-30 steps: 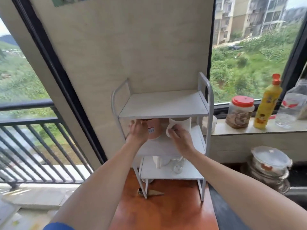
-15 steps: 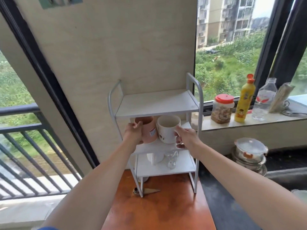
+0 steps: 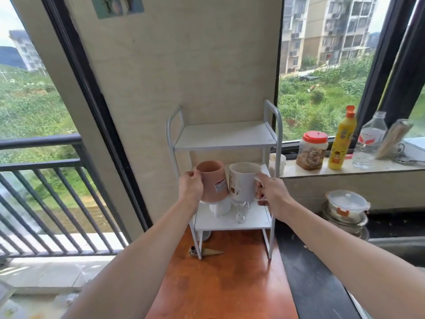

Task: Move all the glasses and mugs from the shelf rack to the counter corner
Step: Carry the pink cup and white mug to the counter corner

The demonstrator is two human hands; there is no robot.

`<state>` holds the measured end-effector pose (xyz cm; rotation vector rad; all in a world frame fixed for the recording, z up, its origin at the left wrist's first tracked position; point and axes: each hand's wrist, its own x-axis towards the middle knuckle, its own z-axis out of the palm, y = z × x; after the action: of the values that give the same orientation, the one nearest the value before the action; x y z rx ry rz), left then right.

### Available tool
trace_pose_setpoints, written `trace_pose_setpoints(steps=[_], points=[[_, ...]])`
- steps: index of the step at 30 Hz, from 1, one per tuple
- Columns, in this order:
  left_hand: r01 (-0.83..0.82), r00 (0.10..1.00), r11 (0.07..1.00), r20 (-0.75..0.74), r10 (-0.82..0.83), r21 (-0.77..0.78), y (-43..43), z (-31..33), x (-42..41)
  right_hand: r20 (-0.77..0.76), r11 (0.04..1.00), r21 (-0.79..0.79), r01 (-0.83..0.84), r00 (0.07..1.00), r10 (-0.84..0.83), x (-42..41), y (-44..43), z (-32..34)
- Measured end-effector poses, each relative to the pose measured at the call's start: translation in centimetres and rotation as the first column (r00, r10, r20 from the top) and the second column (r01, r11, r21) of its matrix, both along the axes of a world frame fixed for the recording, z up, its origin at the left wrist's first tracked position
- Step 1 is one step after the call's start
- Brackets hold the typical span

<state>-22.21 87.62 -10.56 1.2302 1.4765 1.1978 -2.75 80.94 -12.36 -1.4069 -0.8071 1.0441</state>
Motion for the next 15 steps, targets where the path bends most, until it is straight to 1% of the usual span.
trace_pose_setpoints(steps=[4,10,13,15], points=[[0.052,0.998,0.999,0.041,-0.052,-0.01,-3.7,-0.6,-0.8,-0.002,0.999,0.03,0.032,0.999,-0.032,0.1,-4.9,-0.4],[0.147,0.987,0.988,0.072,-0.144,-0.038,-10.1,-2.8,-1.0,-0.013,0.992,-0.034,0.125,0.992,-0.125,2.1,-14.2,-2.7],[0.285,0.959,0.954,0.025,-0.284,-0.093,-13.7,-4.6,0.5,-0.048,0.98,-0.07,0.185,0.981,-0.189,4.2,-19.7,-4.2],[0.406,0.91,0.906,-0.036,-0.413,-0.12,-16.0,-5.6,2.4,-0.047,0.969,-0.089,0.229,0.971,-0.234,6.2,-23.5,-5.0]])
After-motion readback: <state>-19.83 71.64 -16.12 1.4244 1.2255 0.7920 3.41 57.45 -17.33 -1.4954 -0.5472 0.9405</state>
